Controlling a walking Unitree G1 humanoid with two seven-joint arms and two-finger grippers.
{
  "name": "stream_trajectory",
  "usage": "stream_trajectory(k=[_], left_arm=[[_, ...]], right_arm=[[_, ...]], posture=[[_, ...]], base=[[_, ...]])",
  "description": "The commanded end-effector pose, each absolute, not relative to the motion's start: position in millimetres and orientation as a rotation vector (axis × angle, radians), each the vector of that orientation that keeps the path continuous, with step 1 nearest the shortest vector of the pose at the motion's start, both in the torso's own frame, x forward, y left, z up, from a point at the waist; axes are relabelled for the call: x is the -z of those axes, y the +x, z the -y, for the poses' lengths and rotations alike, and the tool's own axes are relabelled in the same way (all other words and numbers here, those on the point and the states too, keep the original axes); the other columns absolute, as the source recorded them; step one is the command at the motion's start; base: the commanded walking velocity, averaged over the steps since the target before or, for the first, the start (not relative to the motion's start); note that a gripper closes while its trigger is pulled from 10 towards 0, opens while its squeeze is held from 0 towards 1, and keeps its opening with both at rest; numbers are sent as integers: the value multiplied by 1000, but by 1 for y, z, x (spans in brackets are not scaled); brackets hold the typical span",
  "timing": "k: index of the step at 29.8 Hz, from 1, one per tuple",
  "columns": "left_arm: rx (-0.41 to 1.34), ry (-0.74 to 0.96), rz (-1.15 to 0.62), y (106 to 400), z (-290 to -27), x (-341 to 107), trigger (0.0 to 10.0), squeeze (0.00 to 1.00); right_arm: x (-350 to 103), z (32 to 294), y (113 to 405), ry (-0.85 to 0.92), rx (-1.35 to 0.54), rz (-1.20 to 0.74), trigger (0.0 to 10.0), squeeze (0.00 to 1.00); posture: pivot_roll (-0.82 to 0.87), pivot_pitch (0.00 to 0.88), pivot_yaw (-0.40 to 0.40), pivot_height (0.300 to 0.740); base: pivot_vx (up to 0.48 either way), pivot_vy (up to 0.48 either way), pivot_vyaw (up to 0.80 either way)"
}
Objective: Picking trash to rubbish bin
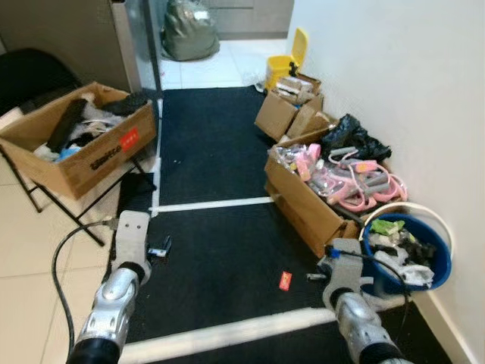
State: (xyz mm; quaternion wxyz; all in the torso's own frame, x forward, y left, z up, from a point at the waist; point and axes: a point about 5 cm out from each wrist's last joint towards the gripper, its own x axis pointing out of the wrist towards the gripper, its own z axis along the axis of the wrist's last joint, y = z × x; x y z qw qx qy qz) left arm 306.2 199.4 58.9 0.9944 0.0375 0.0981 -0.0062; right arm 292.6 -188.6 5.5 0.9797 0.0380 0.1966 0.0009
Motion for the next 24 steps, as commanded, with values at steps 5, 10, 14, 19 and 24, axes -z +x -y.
stream_trajectory(k=[5,10,14,19,24], left_arm=[[23,91,-227,301,-200,-52,10000,0],[11,92,-237,299,-203,-49,10000,0],[8,91,-236,299,-204,-50,10000,0],[6,91,-234,299,-205,-50,10000,0],[10,89,-231,300,-204,-51,10000,0]], right_arm=[[-2,197,287,81,38,-406,10000,0],[-1,196,286,79,35,-408,10000,0],[0,196,286,81,32,-410,10000,0],[-1,196,287,88,46,-414,10000,0],[-1,198,288,86,56,-415,10000,0]], posture=[[44,127,25,740],[48,127,17,740],[51,123,15,740],[49,115,18,740],[49,107,19,740]], base=[[304,0,0],[304,0,0],[300,0,0],[299,0,0],[301,0,0]])
